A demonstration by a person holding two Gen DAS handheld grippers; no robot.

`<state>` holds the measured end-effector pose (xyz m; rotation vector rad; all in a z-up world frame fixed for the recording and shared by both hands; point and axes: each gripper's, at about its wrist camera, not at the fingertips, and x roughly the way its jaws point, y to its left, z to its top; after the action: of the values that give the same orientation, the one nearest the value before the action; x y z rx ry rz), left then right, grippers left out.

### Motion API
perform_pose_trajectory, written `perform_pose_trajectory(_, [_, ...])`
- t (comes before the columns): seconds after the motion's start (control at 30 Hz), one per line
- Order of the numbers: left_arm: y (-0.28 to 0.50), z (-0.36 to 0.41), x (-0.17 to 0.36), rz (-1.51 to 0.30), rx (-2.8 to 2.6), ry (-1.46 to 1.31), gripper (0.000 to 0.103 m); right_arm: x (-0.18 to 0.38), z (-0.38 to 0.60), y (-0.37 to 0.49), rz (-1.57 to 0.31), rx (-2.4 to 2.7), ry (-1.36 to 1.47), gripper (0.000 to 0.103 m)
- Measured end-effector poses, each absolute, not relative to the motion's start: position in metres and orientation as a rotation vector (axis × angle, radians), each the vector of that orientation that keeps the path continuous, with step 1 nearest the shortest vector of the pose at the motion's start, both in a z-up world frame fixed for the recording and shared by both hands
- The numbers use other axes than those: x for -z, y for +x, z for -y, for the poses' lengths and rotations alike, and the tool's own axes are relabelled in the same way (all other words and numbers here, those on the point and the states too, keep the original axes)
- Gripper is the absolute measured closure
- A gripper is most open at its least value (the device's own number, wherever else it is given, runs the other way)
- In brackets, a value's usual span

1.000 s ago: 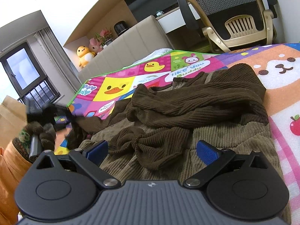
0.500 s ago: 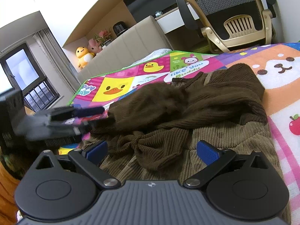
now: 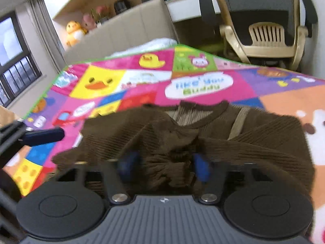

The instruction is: Fold clothes

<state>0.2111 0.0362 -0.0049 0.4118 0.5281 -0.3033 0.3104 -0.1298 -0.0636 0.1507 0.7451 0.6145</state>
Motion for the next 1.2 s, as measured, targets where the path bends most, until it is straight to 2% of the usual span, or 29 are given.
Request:
perform_pose_trajectory(0.03, [0.212, -0.034, 0.006, -0.527, 0.305, 0.419, 0.01, 0.057, 0.129, 0.308, -0.733, -0.63, 0.159, 0.082])
perform_pose_trajectory(0.07, [0.213, -0.033, 0.006, -0.526, 0.306, 0.426, 0.01, 0.045, 0.131, 0.303, -0.698, -0.647, 0.158, 0.084])
perform_pose_trajectory(0.2, [0.215, -0.027, 0.003, -0.501, 0.309, 0.441, 0.01, -0.005, 0.135, 0.283, -0.593, -0.727, 0.152, 0.084])
perform_pose_trajectory(0.4, [0.219, -0.01, -0.003, -0.405, 0.301, 0.467, 0.01, -0.04, 0.123, 0.272, -0.6, -0.823, 0.15, 0.084])
perform_pose_trajectory(0.43, [0.219, -0.007, -0.003, -0.382, 0.292, 0.483, 0.013, -0.042, 0.122, 0.273, -0.608, -0.828, 0.155, 0.084])
perform_pose_trajectory(0.47, [0.22, -0.004, -0.002, -0.359, 0.283, 0.498, 0.018, -0.044, 0.121, 0.274, -0.615, -0.831, 0.16, 0.084])
perform_pose_trajectory(0.53, [0.222, 0.001, 0.0, -0.318, 0.256, 0.535, 0.05, -0.047, 0.123, 0.275, -0.627, -0.833, 0.171, 0.083])
perform_pose_trajectory(0.57, [0.223, 0.0, 0.001, -0.307, 0.24, 0.542, 0.059, -0.049, 0.124, 0.275, -0.623, -0.829, 0.174, 0.078])
perform_pose_trajectory(0.6, [0.225, -0.001, 0.001, -0.296, 0.225, 0.548, 0.08, -0.051, 0.126, 0.275, -0.618, -0.825, 0.177, 0.074])
perform_pose_trajectory(0.63, [0.227, -0.004, 0.0, -0.289, 0.208, 0.544, 0.094, -0.053, 0.131, 0.275, -0.585, -0.808, 0.183, 0.067])
perform_pose_trajectory(0.7, [0.229, -0.017, -0.007, -0.285, 0.189, 0.504, 0.095, -0.056, 0.14, 0.274, -0.498, -0.739, 0.162, 0.059])
perform_pose_trajectory(0.8, [0.231, -0.061, -0.035, -0.266, 0.109, 0.337, 0.095, -0.037, 0.122, 0.269, -0.423, -0.621, -0.077, 0.053])
perform_pose_trajectory(0.83, [0.231, -0.079, -0.046, -0.261, 0.081, 0.266, 0.095, -0.026, 0.111, 0.267, -0.423, -0.606, -0.159, 0.046])
perform_pose_trajectory(0.97, [0.229, -0.131, -0.069, -0.259, 0.018, 0.053, 0.095, 0.027, 0.048, 0.26, -0.497, -0.655, -0.442, 0.046])
perform_pose_trajectory(1.07, [0.226, -0.158, -0.076, -0.269, -0.009, -0.053, 0.095, 0.052, 0.024, 0.269, -0.555, -0.616, -0.532, 0.046])
perform_pose_trajectory(1.1, [0.226, -0.161, -0.075, -0.275, -0.014, -0.064, 0.095, 0.06, 0.017, 0.273, -0.574, -0.602, -0.558, 0.046])
perform_pose_trajectory(1.13, [0.225, -0.164, -0.073, -0.28, -0.018, -0.074, 0.095, 0.062, 0.017, 0.275, -0.572, -0.599, -0.552, 0.057])
perform_pose_trajectory(1.2, [0.219, -0.168, -0.073, -0.283, -0.027, -0.075, 0.095, 0.052, 0.023, 0.279, -0.555, -0.576, -0.503, 0.089])
